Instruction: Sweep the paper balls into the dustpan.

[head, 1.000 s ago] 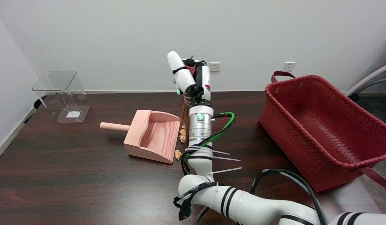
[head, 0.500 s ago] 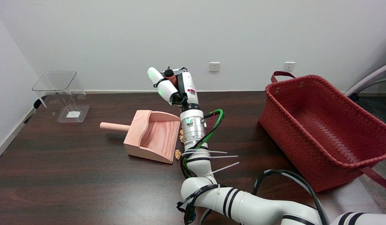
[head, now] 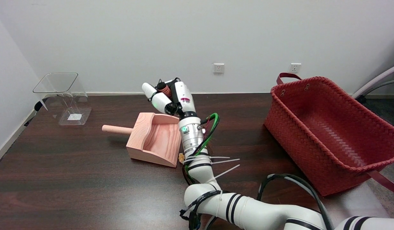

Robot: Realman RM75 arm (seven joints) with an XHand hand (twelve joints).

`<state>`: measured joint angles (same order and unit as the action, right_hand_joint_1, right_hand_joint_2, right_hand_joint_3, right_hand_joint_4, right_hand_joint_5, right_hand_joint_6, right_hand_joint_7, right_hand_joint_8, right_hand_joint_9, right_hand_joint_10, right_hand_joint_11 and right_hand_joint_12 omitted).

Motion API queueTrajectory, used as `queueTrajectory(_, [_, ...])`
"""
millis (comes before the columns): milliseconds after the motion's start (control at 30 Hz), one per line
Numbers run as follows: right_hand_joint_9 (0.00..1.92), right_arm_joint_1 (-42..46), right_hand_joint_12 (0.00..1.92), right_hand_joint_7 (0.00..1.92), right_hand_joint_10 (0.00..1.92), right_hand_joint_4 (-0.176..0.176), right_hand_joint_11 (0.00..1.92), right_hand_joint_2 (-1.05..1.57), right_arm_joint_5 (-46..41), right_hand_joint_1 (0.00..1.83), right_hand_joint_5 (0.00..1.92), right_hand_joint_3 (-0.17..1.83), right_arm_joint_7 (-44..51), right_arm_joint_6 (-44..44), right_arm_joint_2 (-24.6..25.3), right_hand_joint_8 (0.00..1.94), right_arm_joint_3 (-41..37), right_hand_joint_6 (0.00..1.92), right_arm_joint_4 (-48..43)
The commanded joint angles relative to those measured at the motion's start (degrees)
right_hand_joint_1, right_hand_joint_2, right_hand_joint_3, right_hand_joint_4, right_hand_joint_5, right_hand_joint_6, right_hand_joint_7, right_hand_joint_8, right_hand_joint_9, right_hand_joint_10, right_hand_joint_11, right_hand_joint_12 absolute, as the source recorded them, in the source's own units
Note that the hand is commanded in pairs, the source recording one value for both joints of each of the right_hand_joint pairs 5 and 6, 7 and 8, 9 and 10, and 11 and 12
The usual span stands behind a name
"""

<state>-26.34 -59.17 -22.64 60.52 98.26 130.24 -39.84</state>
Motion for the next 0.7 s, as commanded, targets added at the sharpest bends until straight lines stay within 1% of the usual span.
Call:
queueTrajectory(33, [1.92, -1.14, 1.92, 1.92, 1.92, 0.0, 1.92, 1.57, -3.4, 0.68, 1.92, -0.03, -4.56, -3.42, 4.14, 1.92, -0.46, 1.92, 7.06])
queueTrajectory(200, [1.92, -1.62, 1.92, 1.92, 1.92, 0.0, 1.92, 1.57, -3.82, 0.67, 1.92, -0.01, -12.7, -2.5, 4.77, 1.92, -0.57, 1.92, 6.54])
queueTrajectory(500, [1.92, -2.73, 1.92, 1.92, 1.92, 0.0, 1.92, 1.57, -3.82, 0.65, 1.92, -0.03, -18.68, 1.02, 5.19, 1.92, -0.64, 1.92, 1.75])
queueTrajectory(700, [1.92, -3.47, 1.92, 1.92, 1.92, 0.0, 1.92, 1.57, -6.41, 0.63, 1.92, -0.03, -26.03, 2.08, 6.58, 1.92, -0.8, 1.92, 2.12])
